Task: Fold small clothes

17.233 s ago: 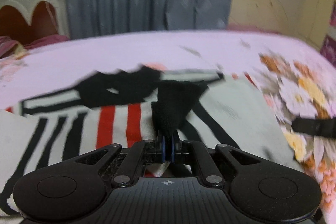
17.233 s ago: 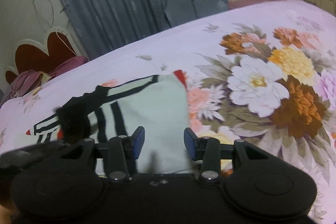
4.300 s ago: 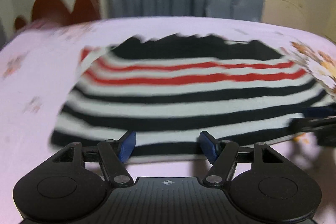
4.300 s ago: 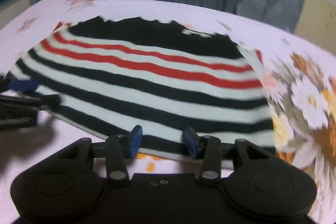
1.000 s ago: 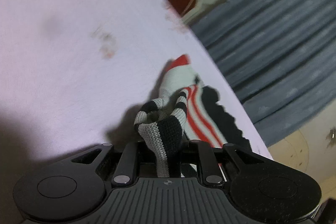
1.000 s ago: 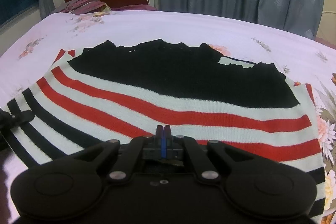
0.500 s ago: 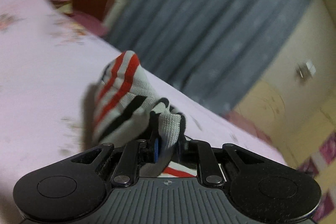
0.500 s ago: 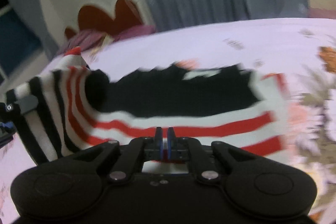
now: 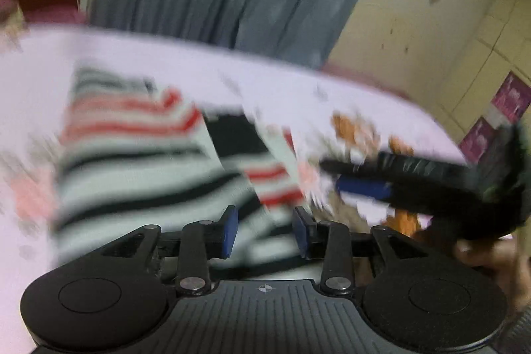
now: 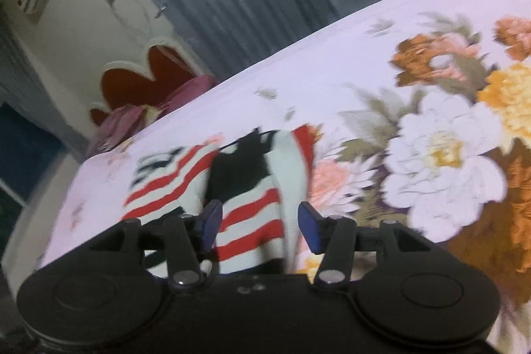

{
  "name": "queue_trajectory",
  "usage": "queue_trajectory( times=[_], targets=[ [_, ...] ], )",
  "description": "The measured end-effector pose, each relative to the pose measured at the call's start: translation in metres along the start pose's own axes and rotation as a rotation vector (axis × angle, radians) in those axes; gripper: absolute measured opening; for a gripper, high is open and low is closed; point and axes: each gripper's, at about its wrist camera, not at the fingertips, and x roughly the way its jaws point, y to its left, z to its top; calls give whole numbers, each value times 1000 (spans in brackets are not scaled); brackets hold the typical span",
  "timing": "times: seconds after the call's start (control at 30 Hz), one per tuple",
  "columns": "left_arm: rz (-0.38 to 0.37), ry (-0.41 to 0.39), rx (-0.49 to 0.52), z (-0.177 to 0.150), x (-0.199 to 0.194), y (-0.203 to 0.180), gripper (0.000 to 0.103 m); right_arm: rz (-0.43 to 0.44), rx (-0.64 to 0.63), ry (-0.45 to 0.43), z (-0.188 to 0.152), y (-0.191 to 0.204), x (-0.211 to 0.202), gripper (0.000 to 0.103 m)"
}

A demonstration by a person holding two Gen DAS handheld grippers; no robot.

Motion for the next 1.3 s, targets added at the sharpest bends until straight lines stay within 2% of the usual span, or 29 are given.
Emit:
queue_trajectory(
  times=[0.07, 0.17, 0.23, 0.33, 0.47, 0.57, 0.7, 0.77, 0.8, 0.83, 0.97, 1.1, 1.13, 1.2, 1.23, 1.3],
  targets=[
    [58, -38, -14, 15, -11, 25, 36, 60, -4, 33, 1, 9, 13, 51],
    [154, -51, -85, 31, -4, 73, 36, 127, 2, 103, 2, 25, 46, 53],
    [193, -38, -117, 30, 1, 97, 36, 126, -21, 137, 1, 38, 68, 58],
    [212, -14, -145, 28, 11, 119, 36, 114, -35, 184, 1, 48, 93, 58],
    [195, 3, -148, 21, 19, 124, 36, 115, -30, 218, 1, 54, 115, 62],
    [183, 4, -142, 22, 31, 125, 36, 136, -43, 230, 3, 59, 121, 57],
    [161, 4, -150, 20, 39, 130, 36, 91, -99, 239, 0, 76, 133, 52],
    [153, 5, -150, 22, 47, 127, 36, 59, -139, 237, -3, 86, 136, 44],
    [147, 7, -148, 22, 47, 128, 36, 52, -159, 235, -4, 90, 136, 29],
    [146, 8, -141, 23, 47, 127, 36, 54, -181, 237, -6, 96, 136, 23],
    [134, -54, -79, 28, 37, 118, 36, -14, -353, 139, -12, 130, 118, 19],
    [21, -117, -17, 44, 30, 96, 36, -33, -456, -13, -9, 153, 66, 19],
    [-3, -105, 7, 46, 33, 88, 36, -46, -472, -45, -9, 154, 53, 19],
    [-44, -32, 60, 47, 51, 68, 36, -94, -475, -88, -12, 141, 30, 19],
    [-47, 28, 84, 43, 65, 60, 36, -112, -441, -85, -14, 127, 25, 19],
    [-47, 112, 112, 32, 90, 50, 33, -165, -340, -24, -23, 86, 32, 19]
  ],
)
